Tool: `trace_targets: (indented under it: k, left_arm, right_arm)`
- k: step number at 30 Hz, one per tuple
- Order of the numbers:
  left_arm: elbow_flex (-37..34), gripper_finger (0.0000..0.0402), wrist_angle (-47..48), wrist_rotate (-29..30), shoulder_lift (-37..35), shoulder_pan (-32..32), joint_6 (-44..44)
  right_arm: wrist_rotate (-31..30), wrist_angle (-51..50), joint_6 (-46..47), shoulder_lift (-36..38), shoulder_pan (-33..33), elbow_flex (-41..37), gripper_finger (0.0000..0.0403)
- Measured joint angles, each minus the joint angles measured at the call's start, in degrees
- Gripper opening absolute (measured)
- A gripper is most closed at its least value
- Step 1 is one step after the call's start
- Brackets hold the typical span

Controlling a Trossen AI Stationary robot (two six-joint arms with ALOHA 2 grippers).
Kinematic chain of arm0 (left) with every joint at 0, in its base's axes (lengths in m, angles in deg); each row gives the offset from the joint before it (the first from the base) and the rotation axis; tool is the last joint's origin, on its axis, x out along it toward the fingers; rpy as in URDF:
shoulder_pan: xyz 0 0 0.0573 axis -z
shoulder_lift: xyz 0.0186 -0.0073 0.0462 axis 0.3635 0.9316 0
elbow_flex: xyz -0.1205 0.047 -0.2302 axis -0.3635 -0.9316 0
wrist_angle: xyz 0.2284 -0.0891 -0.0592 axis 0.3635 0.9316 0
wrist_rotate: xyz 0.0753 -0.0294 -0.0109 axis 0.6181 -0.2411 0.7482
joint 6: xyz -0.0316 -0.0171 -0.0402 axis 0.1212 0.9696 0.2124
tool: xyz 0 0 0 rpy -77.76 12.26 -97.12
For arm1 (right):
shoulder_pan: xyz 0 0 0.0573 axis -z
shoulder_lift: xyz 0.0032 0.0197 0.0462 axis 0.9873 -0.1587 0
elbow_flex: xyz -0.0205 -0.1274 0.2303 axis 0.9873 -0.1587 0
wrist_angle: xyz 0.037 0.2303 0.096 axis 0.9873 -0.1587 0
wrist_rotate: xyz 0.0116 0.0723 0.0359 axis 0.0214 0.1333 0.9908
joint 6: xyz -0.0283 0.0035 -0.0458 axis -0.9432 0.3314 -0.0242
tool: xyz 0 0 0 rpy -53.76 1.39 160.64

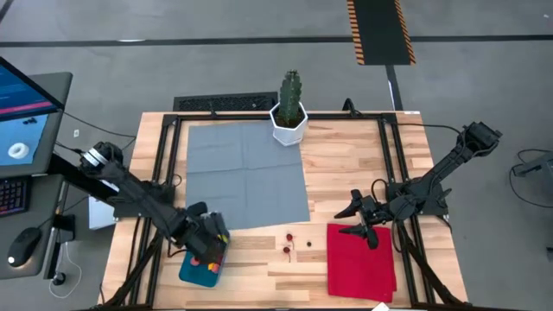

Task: Pick and placing Produce into tupperware
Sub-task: Put the cherry into the blue bin, then put the blueberry into the blue bin

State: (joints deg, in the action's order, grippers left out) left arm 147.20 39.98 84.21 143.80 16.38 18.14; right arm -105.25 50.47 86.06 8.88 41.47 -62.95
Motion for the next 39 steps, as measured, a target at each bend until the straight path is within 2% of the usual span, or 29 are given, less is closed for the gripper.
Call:
trace_targets:
  k: [5, 11, 18, 23, 25, 27, 30, 33, 36, 39]
  left_arm:
    - [-4.8, 0.0062, -5.7, 0.9, 0.0, 3.8, 5.3]
    - [-5.2, 0.0069, -5.1, 4.2, 0.0, 6.2, 9.8]
    - [-5.2, 0.0149, -5.6, 4.9, 0.5, 9.5, 10.5]
    - [-5.1, 0.0201, -6.7, 14.2, 0.5, 12.4, 10.0]
    - [-5.0, 0.0213, -6.6, 21.2, 0.5, 13.2, 9.5]
    - [-4.7, 0.0221, -5.3, 26.0, 0.4, 13.9, 9.9]
    - [-4.7, 0.0225, -5.5, 28.2, 0.3, 14.8, 10.4]
    - [-4.7, 0.0226, -7.3, 36.1, 0.3, 15.9, 11.7]
    - [-5.2, 0.0226, -14.9, 43.7, 0.3, 16.8, 4.2]
    - [-5.2, 0.0226, -22.6, 42.8, 0.0, 16.7, -3.3]
  right_arm:
    - [0.0, 0.0, 0.4, 0.0, 0.0, 0.0, 0.0259]
    - [0.0, -0.2, 0.5, 0.0, 0.0, 0.0, 0.0259]
    - [0.0, 0.1, 0.4, 0.0, 0.0, 0.0, 0.0259]
    - [0.0, 2.1, -0.9, 0.0, 0.0, 0.0, 0.0259]
    - [0.0, 5.2, -3.2, 0.0, 0.0, 0.0, 0.0259]
    - [0.0, 9.4, -5.9, 0.0, 0.0, 0.0, 0.0259]
    - [0.0, 15.3, -9.2, 0.0, 0.0, 0.0, 0.0259]
    - [0.0, 17.0, -12.4, 0.0, 0.0, 0.0, 0.0259]
    - [0.0, 17.1, -11.9, -1.0, 1.3, 0.2, 0.0259]
    - [-0.1, 16.3, -7.3, -4.6, 3.5, 2.1, 0.0259]
